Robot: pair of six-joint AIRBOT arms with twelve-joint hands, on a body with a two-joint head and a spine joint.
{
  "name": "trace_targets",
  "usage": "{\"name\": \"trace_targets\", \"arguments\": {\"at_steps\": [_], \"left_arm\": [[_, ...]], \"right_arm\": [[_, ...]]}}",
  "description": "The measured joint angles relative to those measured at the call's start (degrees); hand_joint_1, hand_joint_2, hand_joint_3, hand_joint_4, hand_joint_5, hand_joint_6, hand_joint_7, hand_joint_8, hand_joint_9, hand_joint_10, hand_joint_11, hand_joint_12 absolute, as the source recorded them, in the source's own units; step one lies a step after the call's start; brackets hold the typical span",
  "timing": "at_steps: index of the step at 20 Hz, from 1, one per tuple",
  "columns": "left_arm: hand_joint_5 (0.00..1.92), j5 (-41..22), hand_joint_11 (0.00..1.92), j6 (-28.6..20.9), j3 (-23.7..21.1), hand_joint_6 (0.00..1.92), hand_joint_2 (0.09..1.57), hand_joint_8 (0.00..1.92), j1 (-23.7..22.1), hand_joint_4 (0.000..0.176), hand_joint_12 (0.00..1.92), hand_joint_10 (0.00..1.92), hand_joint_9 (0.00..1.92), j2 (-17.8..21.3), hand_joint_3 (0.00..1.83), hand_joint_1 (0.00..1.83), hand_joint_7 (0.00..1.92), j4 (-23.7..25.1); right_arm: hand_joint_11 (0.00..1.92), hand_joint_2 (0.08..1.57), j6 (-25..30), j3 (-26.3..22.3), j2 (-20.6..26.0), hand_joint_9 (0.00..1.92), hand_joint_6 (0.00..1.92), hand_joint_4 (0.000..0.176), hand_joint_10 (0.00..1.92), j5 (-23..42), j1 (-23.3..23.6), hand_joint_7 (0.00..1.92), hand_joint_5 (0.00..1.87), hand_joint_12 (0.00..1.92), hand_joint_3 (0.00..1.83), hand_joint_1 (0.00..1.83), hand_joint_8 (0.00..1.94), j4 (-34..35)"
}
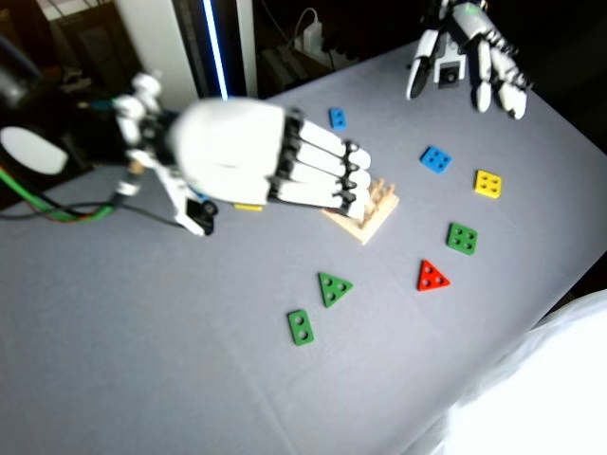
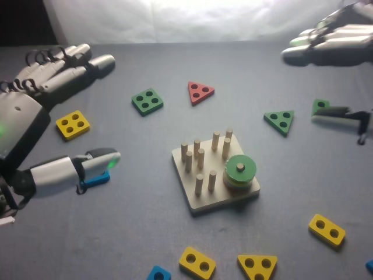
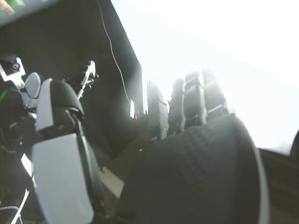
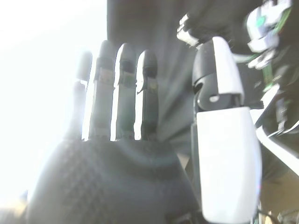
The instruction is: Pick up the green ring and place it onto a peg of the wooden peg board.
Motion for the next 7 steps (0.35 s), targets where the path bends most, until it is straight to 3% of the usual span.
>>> {"name": "trace_targets", "arguments": {"at_steps": [1,2,3,4,5,6,7], "left_arm": [[0.11,-0.9,0.00,-0.3,-0.1,0.00,1.00,0.00,0.0,0.170,0.38,0.00,0.05,0.0,0.00,0.89,0.07,-0.1],[0.08,-1.8,0.00,-0.6,-0.2,0.00,0.99,0.00,0.0,0.144,0.48,0.00,0.05,0.0,0.00,0.93,0.06,0.1],[0.12,-2.6,0.00,-0.8,-0.2,0.01,0.95,0.01,0.0,0.093,0.64,0.01,0.08,0.0,0.00,1.00,0.10,0.3],[0.10,-4.0,0.00,-1.0,-0.2,0.00,1.00,0.00,0.0,0.057,0.75,0.01,0.11,0.0,0.01,0.88,0.10,0.5],[0.10,-4.9,0.00,-1.0,-0.2,0.00,0.99,0.02,0.0,0.033,0.99,0.03,0.19,0.0,0.00,0.78,0.17,0.5],[0.06,-5.8,0.00,-1.1,-0.2,0.00,1.01,0.01,-0.2,0.025,1.10,0.03,0.22,0.0,0.01,0.70,0.18,0.4],[0.01,-6.6,0.00,-1.2,-0.2,0.00,1.09,0.00,-0.5,0.018,1.13,0.04,0.24,0.0,0.04,0.59,0.18,0.3]], "right_arm": [[0.38,1.15,0.0,-0.4,0.5,0.67,0.00,0.000,0.03,2.9,-1.6,0.69,0.68,0.75,0.00,0.99,0.00,1.9],[0.46,1.16,0.0,-0.7,1.1,0.69,0.00,0.000,0.02,5.9,-3.1,0.68,0.66,0.70,0.00,0.94,0.00,3.8],[0.49,1.17,-0.4,-1.0,1.6,0.73,0.00,0.000,0.03,8.2,-4.2,0.70,0.65,0.70,0.00,0.92,0.01,5.3],[0.56,1.23,-1.1,-1.7,2.5,0.78,0.00,0.000,0.02,11.9,-5.5,0.73,0.64,0.66,0.00,0.78,0.01,8.1],[0.59,1.34,-2.2,-2.4,2.9,0.86,1.30,0.024,0.02,15.0,-6.1,0.82,0.56,0.75,0.01,0.82,0.01,9.8],[0.61,1.41,-2.4,-2.8,3.1,0.93,1.65,0.015,0.03,18.1,-6.6,0.87,0.48,0.82,0.00,0.80,0.01,10.5],[0.64,1.36,-2.4,-3.3,3.3,0.98,0.78,0.000,0.04,20.4,-7.1,0.87,0.40,0.87,0.00,0.76,0.01,10.5]]}}
